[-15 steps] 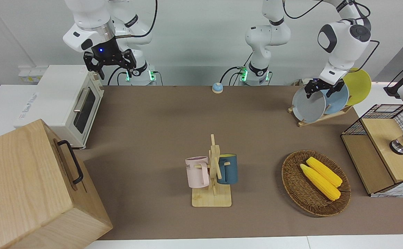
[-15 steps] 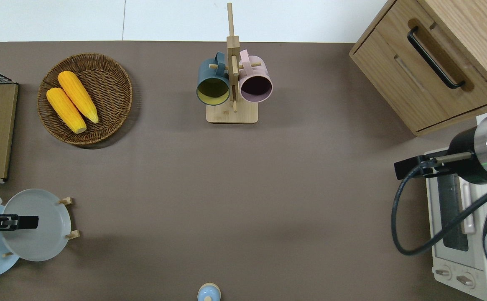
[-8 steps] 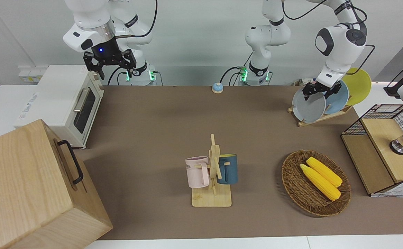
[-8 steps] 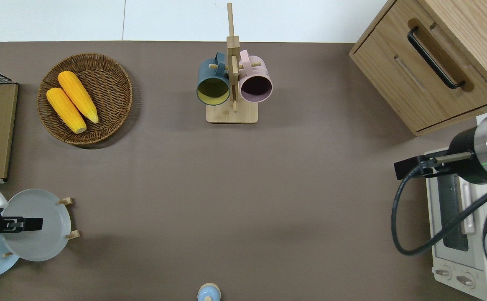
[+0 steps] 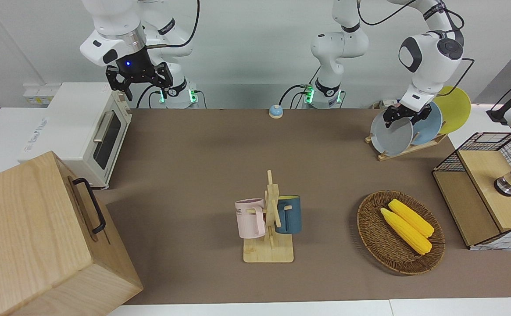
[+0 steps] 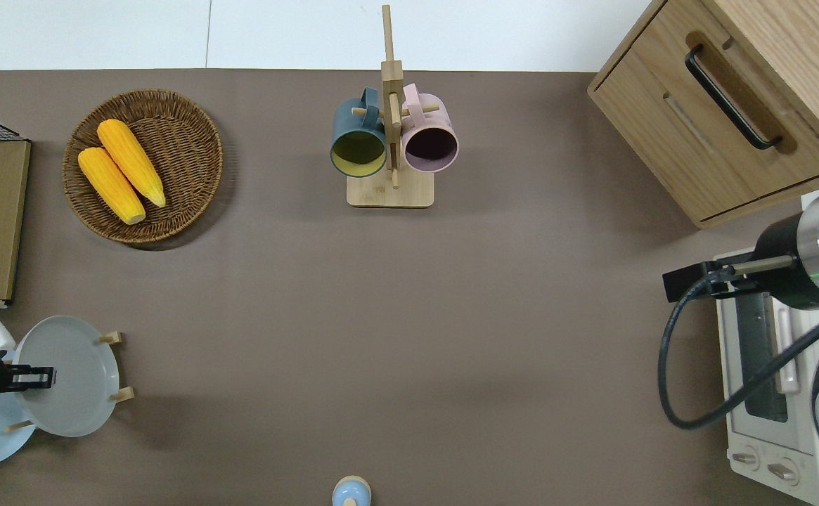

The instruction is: Pick gray plate from low plate rack and place it on table with left arm

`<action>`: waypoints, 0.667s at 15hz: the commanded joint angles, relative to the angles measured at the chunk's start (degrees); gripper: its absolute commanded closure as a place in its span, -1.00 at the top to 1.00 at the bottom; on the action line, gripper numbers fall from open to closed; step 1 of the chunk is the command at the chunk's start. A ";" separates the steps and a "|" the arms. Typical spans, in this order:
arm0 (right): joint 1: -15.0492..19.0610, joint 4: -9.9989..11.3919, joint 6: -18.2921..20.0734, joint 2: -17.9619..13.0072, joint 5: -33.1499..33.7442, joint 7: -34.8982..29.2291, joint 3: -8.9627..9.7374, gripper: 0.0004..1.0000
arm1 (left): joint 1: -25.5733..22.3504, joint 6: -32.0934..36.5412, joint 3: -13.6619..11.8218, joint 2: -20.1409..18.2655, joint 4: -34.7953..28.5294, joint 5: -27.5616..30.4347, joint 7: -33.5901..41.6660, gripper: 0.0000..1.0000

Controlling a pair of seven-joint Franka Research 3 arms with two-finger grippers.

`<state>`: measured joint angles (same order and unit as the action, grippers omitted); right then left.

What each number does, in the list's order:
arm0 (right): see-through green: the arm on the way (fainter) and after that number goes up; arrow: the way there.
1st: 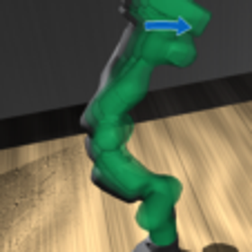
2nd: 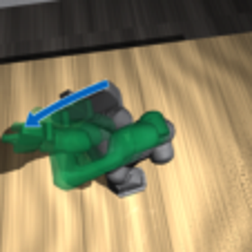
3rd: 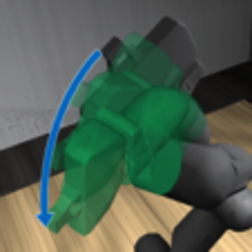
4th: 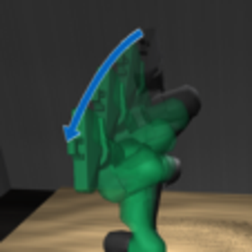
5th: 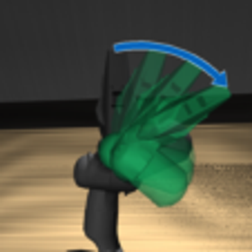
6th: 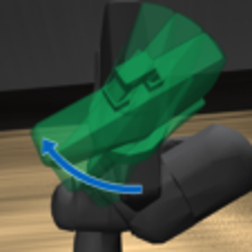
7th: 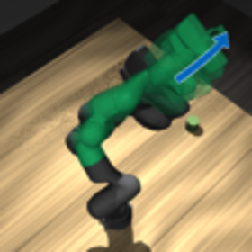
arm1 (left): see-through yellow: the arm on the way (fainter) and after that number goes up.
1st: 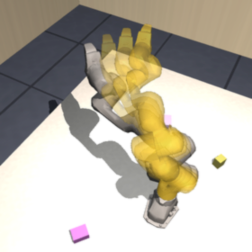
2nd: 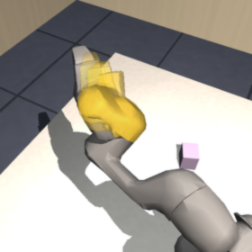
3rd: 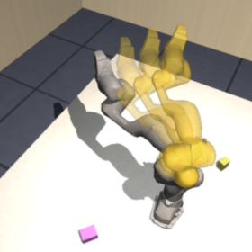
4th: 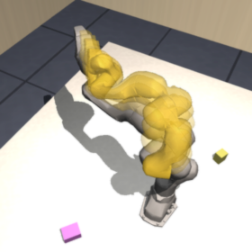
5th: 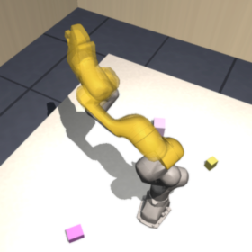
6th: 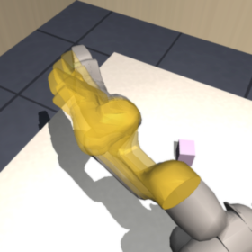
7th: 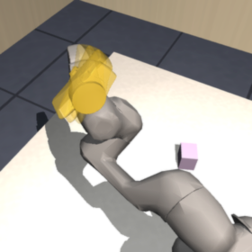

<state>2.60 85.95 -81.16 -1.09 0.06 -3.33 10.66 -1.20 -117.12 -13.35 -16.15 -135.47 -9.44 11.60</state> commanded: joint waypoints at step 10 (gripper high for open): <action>0.56 -0.35 0.83 -0.14 -0.59 -0.01 0.33 0.98 | 0.32 5.13 0.69 -0.81 4.06 -1.02 -0.53 -1.00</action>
<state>2.60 85.95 -81.16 -1.09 0.06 -3.33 10.66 -1.26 -116.50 -13.20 -16.35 -134.69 -9.73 11.00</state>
